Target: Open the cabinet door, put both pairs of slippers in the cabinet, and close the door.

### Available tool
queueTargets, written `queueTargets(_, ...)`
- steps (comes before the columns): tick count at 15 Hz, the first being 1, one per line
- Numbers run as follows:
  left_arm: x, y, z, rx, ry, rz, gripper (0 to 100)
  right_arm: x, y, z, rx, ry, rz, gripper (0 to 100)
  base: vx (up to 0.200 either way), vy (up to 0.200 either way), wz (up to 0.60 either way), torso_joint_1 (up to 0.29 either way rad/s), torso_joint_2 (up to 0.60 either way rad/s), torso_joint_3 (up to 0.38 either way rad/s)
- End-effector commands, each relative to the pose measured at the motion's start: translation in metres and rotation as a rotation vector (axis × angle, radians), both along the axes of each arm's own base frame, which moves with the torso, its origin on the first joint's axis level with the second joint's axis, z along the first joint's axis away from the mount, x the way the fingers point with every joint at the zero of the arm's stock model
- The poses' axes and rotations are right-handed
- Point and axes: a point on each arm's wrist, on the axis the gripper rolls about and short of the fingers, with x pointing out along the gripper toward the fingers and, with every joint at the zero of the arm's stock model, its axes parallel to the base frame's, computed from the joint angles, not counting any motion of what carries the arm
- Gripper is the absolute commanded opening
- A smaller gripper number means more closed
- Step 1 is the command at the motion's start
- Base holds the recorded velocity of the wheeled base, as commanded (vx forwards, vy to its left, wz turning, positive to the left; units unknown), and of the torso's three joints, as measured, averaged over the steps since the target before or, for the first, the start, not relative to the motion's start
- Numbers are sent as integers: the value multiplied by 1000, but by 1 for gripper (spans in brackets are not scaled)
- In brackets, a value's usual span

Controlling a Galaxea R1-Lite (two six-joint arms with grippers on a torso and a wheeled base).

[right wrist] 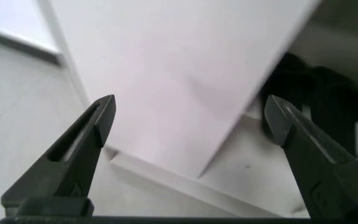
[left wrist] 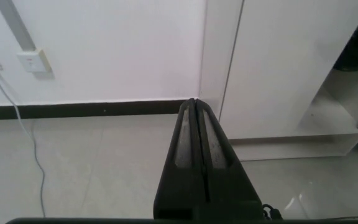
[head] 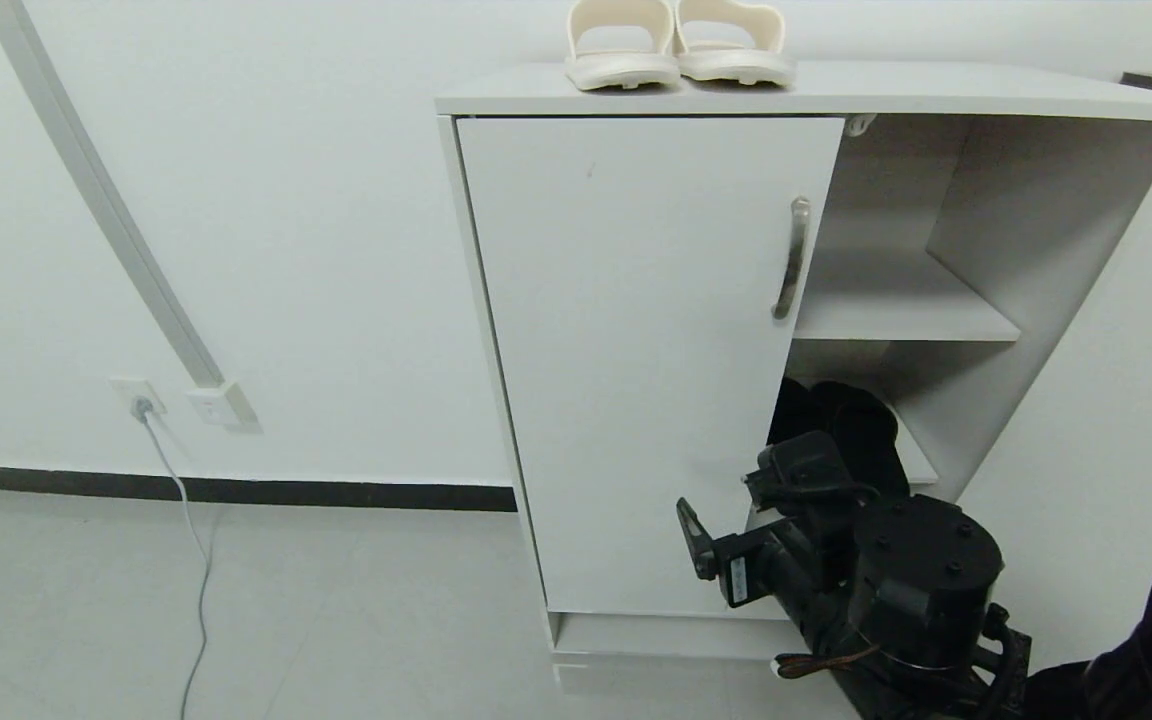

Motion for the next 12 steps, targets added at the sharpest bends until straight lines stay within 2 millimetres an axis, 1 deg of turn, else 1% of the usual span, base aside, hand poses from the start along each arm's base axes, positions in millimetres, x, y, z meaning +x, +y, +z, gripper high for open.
queueTargets(1,0,0,0,0,0,1,0,0,-1,-2,-6,5,7,100,0,0,0,0,0,0)
queueTargets(12,0,0,0,0,0,-1,0,-2,-3,-5,-14,15,22,100,0,0,0,0,0,0)
